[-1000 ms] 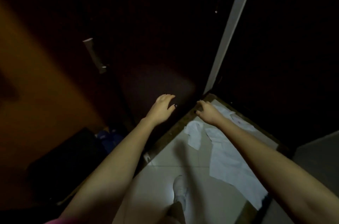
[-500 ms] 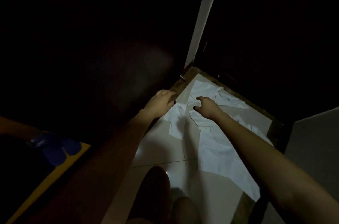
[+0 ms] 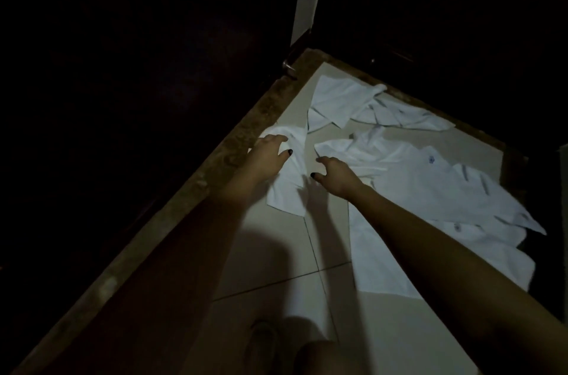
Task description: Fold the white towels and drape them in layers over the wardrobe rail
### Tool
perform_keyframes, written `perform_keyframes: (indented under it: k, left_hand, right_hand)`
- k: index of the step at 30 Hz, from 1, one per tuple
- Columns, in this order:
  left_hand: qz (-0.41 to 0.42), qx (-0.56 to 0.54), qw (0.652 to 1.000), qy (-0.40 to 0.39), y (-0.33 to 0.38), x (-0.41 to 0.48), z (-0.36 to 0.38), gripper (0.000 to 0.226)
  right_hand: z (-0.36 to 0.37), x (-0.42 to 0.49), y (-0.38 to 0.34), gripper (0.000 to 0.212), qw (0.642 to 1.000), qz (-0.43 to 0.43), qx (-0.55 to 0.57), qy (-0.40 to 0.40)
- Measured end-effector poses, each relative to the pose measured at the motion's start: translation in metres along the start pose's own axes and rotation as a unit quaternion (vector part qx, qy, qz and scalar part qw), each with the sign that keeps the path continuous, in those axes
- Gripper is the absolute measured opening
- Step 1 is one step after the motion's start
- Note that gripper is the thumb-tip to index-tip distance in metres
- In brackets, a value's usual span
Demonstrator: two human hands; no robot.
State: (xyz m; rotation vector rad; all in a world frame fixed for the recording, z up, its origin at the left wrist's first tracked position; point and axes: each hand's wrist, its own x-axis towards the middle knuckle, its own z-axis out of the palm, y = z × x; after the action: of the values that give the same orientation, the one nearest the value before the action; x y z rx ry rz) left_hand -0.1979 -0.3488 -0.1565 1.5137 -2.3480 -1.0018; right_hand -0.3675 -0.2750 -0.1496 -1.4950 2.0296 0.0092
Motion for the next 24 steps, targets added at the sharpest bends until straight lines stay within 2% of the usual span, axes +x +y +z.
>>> perform_keyframes:
  k: [4, 8, 14, 15, 17, 19, 21, 24]
  left_hand:
    - [0.004, 0.028, 1.0, -0.007, -0.047, 0.02, 0.06, 0.043]
    - [0.055, 0.068, 0.996, -0.002, -0.079, 0.05, 0.102, 0.038]
    - [0.085, 0.171, 0.981, -0.039, -0.106, 0.064, 0.15, 0.042]
    - [0.09, 0.171, 0.981, -0.024, -0.109, 0.061, 0.154, 0.042]
    - [0.093, 0.138, 0.986, 0.003, -0.117, 0.057, 0.158, 0.041]
    - [0.104, 0.12, 0.987, 0.002, -0.123, 0.058, 0.154, 0.041]
    - [0.104, 0.117, 0.988, 0.002, -0.124, 0.061, 0.148, 0.037]
    - [0.097, 0.067, 0.993, 0.02, -0.116, 0.059, 0.131, 0.022]
  right_hand:
    - [0.058, 0.037, 0.025, 0.056, 0.996, 0.011, 0.071, 0.047]
    - [0.097, 0.07, 0.047, 0.051, 0.976, 0.06, 0.181, 0.109]
    - [0.153, 0.099, 0.044, 0.047, 0.983, 0.042, 0.154, 0.095]
    - [0.159, 0.101, 0.044, 0.046, 0.98, 0.046, 0.158, 0.111]
    - [0.164, 0.102, 0.042, 0.03, 0.971, 0.042, 0.184, 0.144]
    - [0.161, 0.102, 0.041, 0.019, 0.963, 0.03, 0.218, 0.153]
    - [0.149, 0.1, 0.037, 0.028, 0.96, 0.006, 0.239, 0.146]
    - [0.12, 0.088, 0.03, 0.035, 0.969, -0.041, 0.227, 0.094]
